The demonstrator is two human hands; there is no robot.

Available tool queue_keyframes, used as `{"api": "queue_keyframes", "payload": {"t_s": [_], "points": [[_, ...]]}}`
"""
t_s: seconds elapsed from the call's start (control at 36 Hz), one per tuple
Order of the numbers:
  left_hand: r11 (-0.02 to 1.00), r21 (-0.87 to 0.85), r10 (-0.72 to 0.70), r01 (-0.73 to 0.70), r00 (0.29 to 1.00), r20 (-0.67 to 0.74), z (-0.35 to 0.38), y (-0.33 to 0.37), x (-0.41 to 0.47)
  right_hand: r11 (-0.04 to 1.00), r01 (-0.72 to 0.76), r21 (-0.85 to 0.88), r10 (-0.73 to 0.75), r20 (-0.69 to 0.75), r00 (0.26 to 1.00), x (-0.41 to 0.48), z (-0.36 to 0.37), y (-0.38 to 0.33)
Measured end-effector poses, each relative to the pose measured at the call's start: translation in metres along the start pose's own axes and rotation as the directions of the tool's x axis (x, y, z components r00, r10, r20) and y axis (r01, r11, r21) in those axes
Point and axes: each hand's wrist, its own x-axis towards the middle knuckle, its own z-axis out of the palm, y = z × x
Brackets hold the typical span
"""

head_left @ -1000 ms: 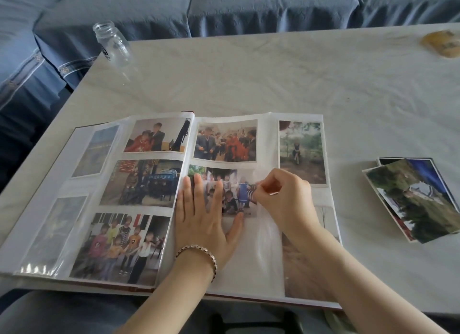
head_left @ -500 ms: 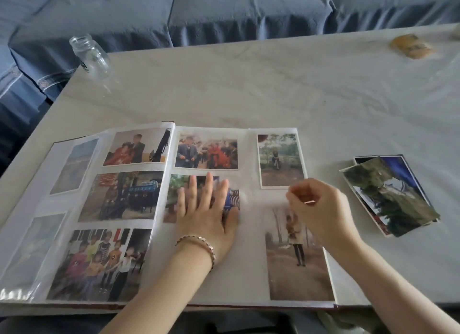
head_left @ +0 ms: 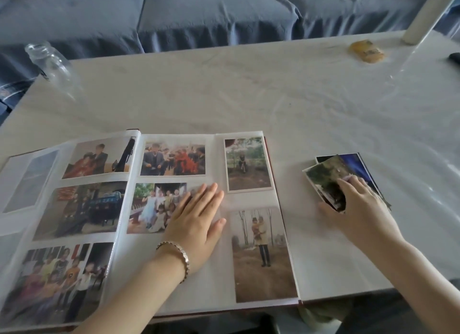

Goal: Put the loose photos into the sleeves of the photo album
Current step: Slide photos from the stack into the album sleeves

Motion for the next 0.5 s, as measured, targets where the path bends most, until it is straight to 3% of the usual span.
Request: {"api": "queue_keyframes", "payload": {"t_s": [0.19,0.36,0.42,0.5], "points": [[0.998,-0.057,0.001,0.000,1.000,0.020,-0.006,0.001,-0.001,0.995,0.003,-0.102,-0.007,-0.039,0.999,0.000,-0.010,-0.007],[0.981,-0.194,-0.018,0.000,0.996,-0.093,-0.005,0.003,0.000,0.996,0.074,-0.052,-0.082,-0.183,0.980,0.001,0.000,0.000],[0.948,-0.317,-0.078,0.023,0.984,-0.160,-0.011,0.011,0.001,0.988,0.155,-0.021,-0.153,-0.330,0.932,-0.004,0.001,-0.006],[0.834,-0.547,-0.226,0.075,0.950,-0.214,-0.024,0.028,0.000,0.889,0.457,0.000,-0.373,-0.577,0.726,-0.016,0.001,-0.026]]}}
